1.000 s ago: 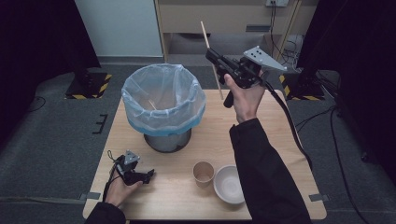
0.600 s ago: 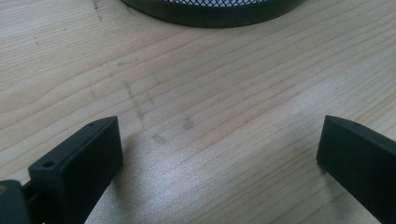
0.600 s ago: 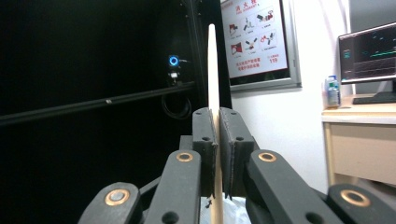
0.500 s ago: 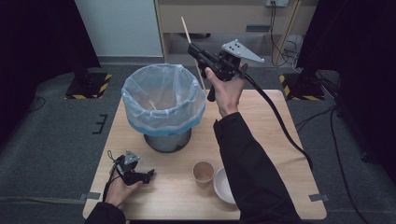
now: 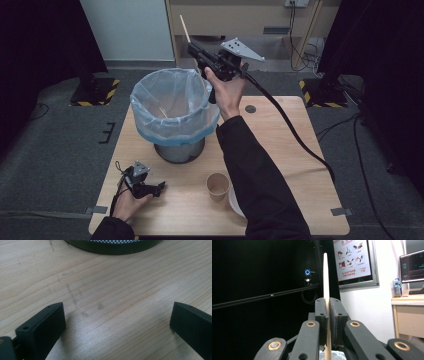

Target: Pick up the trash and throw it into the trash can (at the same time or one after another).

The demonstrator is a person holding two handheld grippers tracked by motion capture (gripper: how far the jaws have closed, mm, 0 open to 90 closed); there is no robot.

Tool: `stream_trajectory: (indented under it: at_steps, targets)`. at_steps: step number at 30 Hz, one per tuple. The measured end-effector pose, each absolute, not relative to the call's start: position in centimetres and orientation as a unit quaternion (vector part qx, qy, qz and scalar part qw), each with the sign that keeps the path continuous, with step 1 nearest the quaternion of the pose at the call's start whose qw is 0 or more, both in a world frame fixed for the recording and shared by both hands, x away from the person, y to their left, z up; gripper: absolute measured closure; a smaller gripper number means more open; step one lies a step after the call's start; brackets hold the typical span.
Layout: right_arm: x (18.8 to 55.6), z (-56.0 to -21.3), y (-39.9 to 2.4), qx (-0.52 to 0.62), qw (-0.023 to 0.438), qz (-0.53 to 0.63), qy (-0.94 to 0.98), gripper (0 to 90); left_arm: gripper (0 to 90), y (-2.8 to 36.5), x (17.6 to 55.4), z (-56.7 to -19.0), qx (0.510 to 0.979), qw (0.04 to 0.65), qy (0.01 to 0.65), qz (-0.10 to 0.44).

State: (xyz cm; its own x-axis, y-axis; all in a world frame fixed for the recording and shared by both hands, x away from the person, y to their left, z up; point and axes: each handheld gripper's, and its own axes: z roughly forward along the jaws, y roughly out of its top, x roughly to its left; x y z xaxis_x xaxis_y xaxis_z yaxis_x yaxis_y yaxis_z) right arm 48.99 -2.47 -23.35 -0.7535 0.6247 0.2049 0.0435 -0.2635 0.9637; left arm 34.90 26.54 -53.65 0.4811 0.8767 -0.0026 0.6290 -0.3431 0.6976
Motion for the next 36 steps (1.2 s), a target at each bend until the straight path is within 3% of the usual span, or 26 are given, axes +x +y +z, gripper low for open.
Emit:
stream_trajectory:
  at_steps: [22,23,25,30,36]
  targets:
    - [51.3,-26.1,0.4,0.301,0.173,0.743,0.573,85.5,0.0,26.5,34.9,-53.6,0.797,0.325,0.472,0.191]
    - [51.4,-26.2,0.5,0.301,0.171,0.743,0.572,83.5,0.0,26.5,34.9,-53.6,0.797,0.325,0.472,0.191]
    - [51.7,-26.2,0.7,0.298,0.164,0.745,0.574,70.6,0.0,26.5,34.9,-53.6,0.797,0.325,0.472,0.191]
    - [51.3,-25.1,0.3,0.287,0.183,0.741,0.579,54.5,0.0,26.5,34.9,-53.6,0.797,0.325,0.472,0.191]
    - [50.8,-24.9,-2.9,0.306,0.201,0.73,0.578,48.3,0.0,26.5,34.9,-53.6,0.797,0.325,0.472,0.191]
